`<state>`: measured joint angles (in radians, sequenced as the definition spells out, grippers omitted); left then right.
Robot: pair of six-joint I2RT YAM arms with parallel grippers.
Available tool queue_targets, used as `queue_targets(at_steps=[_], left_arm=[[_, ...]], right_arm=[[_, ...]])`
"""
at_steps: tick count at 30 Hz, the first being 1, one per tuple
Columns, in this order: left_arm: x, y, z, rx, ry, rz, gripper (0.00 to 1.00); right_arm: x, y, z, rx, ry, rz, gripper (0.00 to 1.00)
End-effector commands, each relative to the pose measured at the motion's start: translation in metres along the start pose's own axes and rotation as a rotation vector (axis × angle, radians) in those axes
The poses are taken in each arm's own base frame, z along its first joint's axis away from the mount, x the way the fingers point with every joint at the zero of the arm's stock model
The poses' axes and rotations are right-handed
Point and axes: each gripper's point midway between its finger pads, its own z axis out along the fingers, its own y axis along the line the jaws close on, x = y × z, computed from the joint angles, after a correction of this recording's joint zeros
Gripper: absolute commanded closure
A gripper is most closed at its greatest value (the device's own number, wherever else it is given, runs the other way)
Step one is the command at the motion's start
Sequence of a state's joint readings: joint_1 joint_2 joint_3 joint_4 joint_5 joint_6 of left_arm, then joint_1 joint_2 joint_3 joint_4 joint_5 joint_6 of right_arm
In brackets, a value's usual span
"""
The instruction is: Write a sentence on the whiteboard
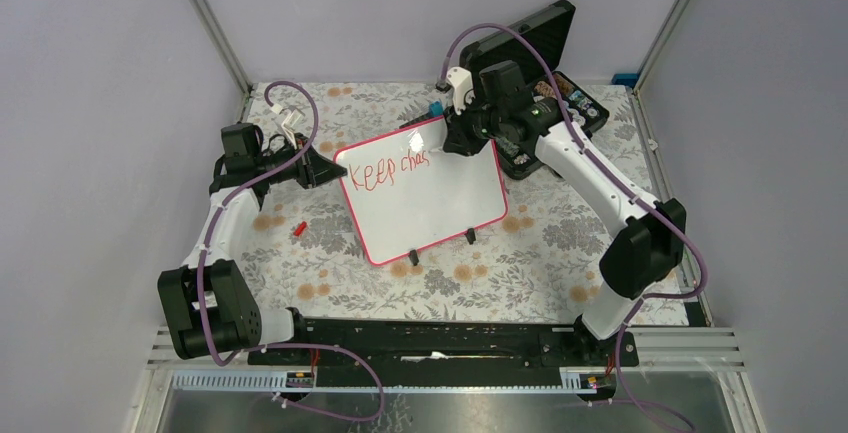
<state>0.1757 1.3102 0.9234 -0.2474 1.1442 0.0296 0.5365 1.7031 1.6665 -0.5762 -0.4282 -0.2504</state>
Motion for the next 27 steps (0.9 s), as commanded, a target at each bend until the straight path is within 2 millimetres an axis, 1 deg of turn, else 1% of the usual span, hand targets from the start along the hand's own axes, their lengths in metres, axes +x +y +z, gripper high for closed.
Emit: queue_targets(at_steps=[1,13,22,27], left_arm=[[-0.01,-0.004,0.002,0.008,-0.016,0.12,1.0],[-0.01,-0.004,0.002,0.008,-0.014,0.119,1.0],[-0.01,-0.004,0.002,0.005,-0.015,0.118,1.0],[-0.01,-0.003,0.003,0.006,-0.015,0.116,1.0]], right_arm=[[-0.015,-0.004,-0.001,0.008,-0.036,-0.015,1.0],[-0.01,-0.012,0.001,0.043,-0.02,-0.022,1.0],[-0.008,-0.023,-0.011,0.076,-0.029,-0.016,1.0],[-0.005,-0.022,-0.011,0.063,-0.025,-0.012,1.0]])
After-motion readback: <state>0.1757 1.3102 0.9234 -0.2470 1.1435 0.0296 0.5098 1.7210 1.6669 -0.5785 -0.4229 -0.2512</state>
